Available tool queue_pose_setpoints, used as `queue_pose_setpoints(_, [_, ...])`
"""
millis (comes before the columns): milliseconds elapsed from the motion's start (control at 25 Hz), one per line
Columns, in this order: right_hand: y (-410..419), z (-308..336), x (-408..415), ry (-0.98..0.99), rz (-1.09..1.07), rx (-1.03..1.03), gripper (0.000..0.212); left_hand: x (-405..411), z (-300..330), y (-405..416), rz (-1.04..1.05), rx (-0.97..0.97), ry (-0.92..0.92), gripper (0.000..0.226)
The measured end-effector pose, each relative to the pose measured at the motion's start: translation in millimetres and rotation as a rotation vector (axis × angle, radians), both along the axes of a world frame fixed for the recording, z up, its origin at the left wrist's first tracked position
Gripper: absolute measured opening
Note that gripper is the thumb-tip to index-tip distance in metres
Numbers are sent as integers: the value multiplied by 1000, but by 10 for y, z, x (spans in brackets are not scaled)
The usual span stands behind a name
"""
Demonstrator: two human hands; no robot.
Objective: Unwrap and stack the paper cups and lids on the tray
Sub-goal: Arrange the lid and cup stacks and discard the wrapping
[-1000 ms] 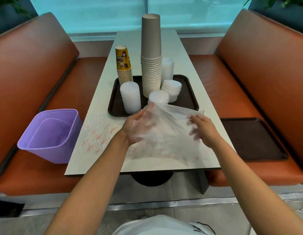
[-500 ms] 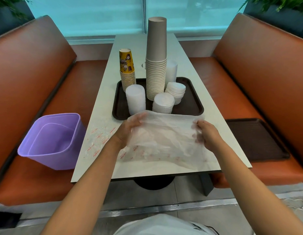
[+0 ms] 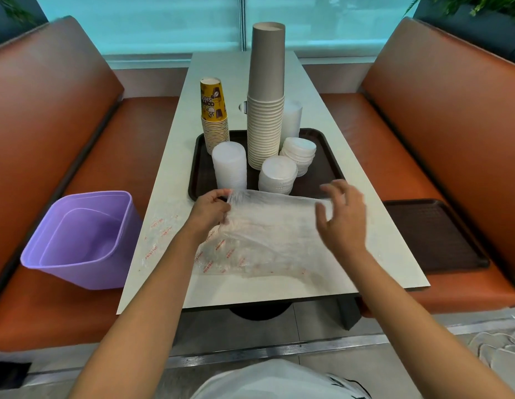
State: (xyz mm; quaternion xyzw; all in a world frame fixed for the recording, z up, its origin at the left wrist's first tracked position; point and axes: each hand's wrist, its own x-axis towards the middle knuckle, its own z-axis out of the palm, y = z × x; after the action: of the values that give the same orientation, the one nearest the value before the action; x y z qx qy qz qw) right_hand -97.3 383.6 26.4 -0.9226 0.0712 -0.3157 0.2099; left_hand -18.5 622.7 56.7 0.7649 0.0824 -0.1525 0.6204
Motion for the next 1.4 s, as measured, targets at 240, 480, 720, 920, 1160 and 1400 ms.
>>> queue_pose_setpoints(240, [313,-585,-116,768,175,-103,87,-323,-36,-586,-247,661,-885,33])
queue_pose_setpoints(480, [248,-719,-132,808,233,-160,87,-315,-780,-643,-831,1091,-375,62])
queue_pose_setpoints(720, [31,-688,-56,886,-49,-39,54,-133,-759,-239,-798,1127,-206,101])
queue_pose_setpoints(920, [111,-592,-7,779,-119,-188,59,-23,-465,-131,-617,1170,-286,89])
queue_pose_setpoints(1160, [194,-693,-12,856,28,-151,56,-13,-389,-217,-230,840,-8,60])
queue_pose_setpoints(1400, [195,-702,1,864,22,-153,57,-214,-412,-282,-312,157,-131,29])
